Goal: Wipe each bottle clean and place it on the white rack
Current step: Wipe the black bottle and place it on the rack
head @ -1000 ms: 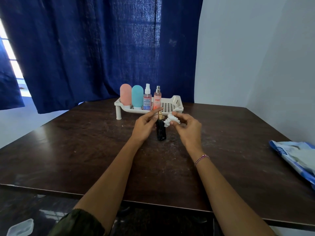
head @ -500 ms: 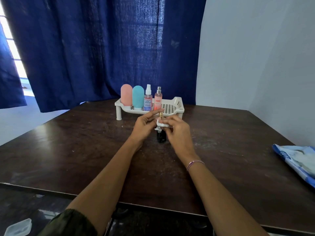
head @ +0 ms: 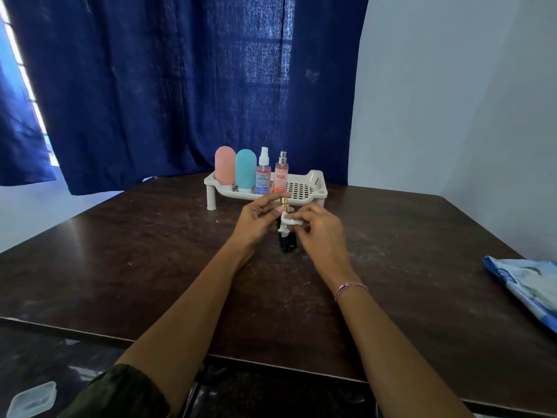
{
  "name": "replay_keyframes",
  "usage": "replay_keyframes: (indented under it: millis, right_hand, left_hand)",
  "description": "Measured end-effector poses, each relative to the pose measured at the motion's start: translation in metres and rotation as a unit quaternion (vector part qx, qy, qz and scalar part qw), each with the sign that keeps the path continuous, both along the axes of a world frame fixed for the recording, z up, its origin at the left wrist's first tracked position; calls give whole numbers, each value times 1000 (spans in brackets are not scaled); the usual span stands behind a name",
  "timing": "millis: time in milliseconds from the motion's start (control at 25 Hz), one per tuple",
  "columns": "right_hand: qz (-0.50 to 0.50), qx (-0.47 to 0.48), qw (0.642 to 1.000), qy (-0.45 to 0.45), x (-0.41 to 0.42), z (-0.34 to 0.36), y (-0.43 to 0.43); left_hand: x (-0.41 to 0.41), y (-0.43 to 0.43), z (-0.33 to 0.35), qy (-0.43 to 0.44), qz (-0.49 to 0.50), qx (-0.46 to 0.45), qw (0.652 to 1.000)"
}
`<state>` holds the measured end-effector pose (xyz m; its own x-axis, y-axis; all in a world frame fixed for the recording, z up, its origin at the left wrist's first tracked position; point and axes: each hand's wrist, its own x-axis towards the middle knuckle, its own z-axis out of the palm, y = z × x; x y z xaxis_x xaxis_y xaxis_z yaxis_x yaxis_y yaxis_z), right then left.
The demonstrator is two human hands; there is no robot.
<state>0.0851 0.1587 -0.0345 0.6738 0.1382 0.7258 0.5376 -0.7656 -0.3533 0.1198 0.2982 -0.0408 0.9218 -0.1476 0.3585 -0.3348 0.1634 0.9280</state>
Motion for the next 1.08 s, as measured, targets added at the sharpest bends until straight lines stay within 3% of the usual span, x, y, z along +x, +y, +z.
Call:
replay_keyframes:
  millis: [160,360,640,880,1080]
  right_hand:
    - [27,-36,997,56,3,1,-8]
    - [-3,21,1000,9,4,3,-9]
    - [44,-114,984,130,-1,11,-17]
    - [34,-72,994,72,0,9,-11]
    - [55,-118,976,175,-1,10,-18]
  left_hand:
    - [1,2,-1,14,5,-9,1000]
    - [-1,-2,0,3,7,16,1000]
    - [1,-1,-2,4,34,24,999]
    - [2,-5,-1,-2,29,23,999]
    - [2,-4,-2,8,59,44,997]
